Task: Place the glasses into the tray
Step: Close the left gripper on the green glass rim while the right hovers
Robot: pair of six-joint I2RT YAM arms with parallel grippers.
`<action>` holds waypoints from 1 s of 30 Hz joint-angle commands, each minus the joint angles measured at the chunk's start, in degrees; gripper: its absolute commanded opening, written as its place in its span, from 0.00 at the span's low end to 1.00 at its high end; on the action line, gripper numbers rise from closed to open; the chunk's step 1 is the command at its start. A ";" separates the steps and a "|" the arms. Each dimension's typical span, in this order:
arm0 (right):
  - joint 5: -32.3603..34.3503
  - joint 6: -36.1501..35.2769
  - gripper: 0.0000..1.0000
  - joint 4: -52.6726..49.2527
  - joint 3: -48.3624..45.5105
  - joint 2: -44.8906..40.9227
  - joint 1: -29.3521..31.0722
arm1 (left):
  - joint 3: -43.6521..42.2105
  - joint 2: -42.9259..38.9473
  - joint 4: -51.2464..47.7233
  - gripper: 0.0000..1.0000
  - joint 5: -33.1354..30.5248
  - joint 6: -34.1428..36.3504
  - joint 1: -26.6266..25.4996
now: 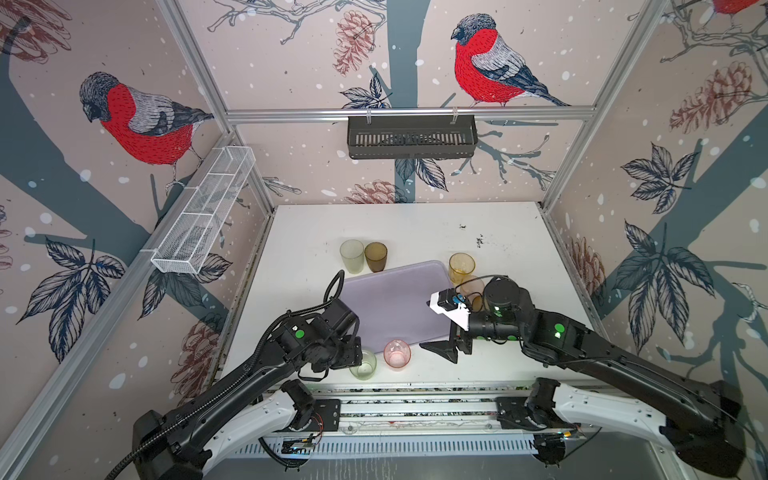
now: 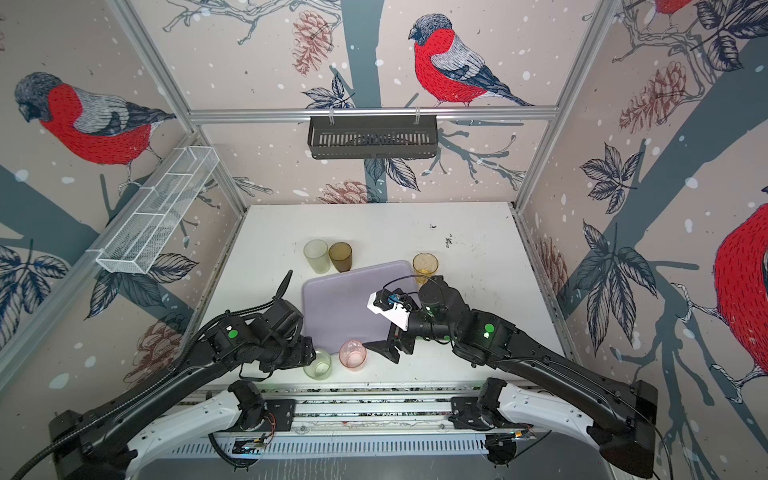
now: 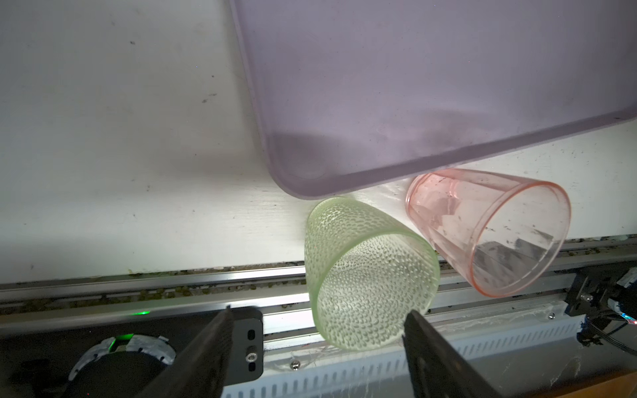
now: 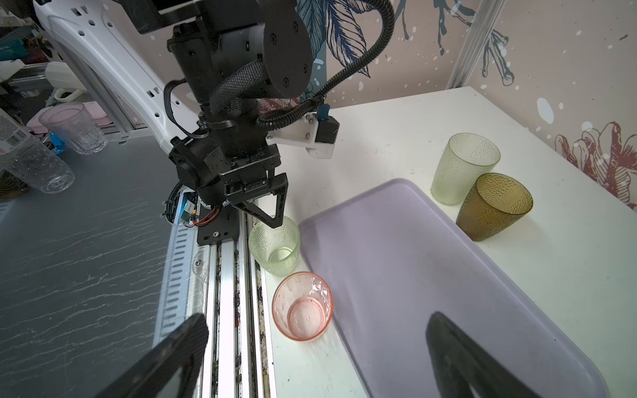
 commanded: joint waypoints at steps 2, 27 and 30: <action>2.38 0.58 0.99 3.09 0.11 1.05 0.12 | -0.53 0.86 -0.45 0.73 -0.59 0.61 -0.08; 4.14 0.64 1.00 3.98 -0.36 0.16 -0.15 | -1.95 5.17 3.33 0.43 -0.32 1.86 -0.35; 4.54 0.50 0.99 3.76 -0.32 -0.06 -0.23 | -1.98 5.42 3.42 0.41 -0.38 1.86 -0.35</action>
